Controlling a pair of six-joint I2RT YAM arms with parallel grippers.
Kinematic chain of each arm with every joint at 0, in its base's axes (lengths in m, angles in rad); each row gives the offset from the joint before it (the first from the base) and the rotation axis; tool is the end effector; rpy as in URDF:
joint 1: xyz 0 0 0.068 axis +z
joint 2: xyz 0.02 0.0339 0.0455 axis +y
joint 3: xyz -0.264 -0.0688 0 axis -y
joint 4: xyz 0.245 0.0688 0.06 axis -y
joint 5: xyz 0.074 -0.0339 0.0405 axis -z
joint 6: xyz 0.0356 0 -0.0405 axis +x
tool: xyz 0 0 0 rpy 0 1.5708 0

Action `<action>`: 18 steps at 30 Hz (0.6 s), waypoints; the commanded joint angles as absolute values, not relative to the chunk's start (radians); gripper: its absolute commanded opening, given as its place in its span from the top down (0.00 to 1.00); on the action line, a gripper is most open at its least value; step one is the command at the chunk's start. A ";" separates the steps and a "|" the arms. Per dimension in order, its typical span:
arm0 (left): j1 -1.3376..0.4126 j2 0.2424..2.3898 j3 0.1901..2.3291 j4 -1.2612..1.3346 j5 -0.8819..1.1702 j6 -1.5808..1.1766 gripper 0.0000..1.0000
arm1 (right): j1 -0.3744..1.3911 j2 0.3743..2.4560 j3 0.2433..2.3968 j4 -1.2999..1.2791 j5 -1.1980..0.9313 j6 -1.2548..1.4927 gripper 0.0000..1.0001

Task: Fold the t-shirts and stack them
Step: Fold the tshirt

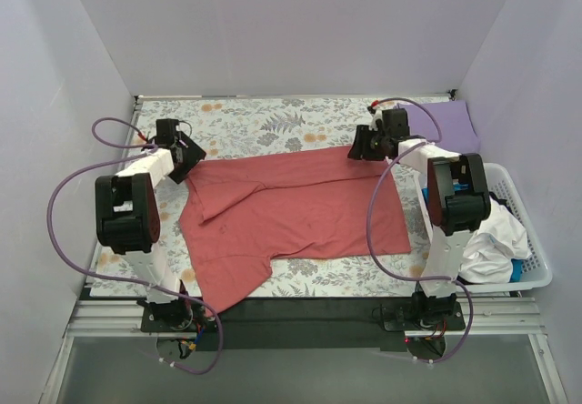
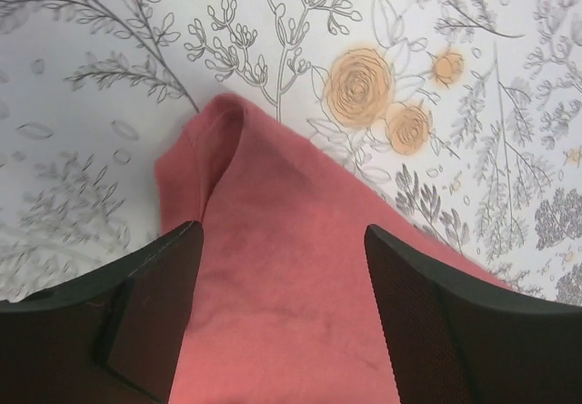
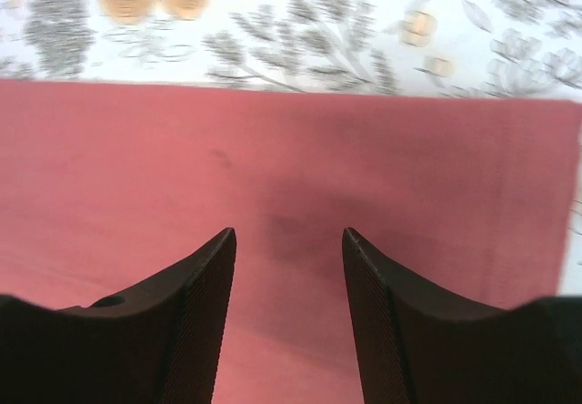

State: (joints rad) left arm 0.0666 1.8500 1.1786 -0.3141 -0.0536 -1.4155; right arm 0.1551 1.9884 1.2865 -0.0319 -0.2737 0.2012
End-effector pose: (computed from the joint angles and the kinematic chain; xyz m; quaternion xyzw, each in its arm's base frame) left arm 0.3814 0.0274 0.1705 -0.6518 0.7009 -0.1600 0.2413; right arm 0.4266 0.0764 0.1699 -0.0346 0.9062 0.1940 0.3741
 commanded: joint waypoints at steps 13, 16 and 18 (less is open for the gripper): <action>-0.412 1.220 0.807 -0.503 -0.379 -1.333 0.17 | 0.544 1.606 1.072 0.040 -0.279 0.028 0.34; -0.492 1.213 0.761 -0.522 -0.481 -1.350 0.22 | 0.591 1.595 1.025 0.066 -0.291 0.034 0.34; -0.524 1.249 0.756 -0.522 -0.573 -1.322 0.22 | 0.601 1.592 0.987 0.080 -0.322 0.052 0.34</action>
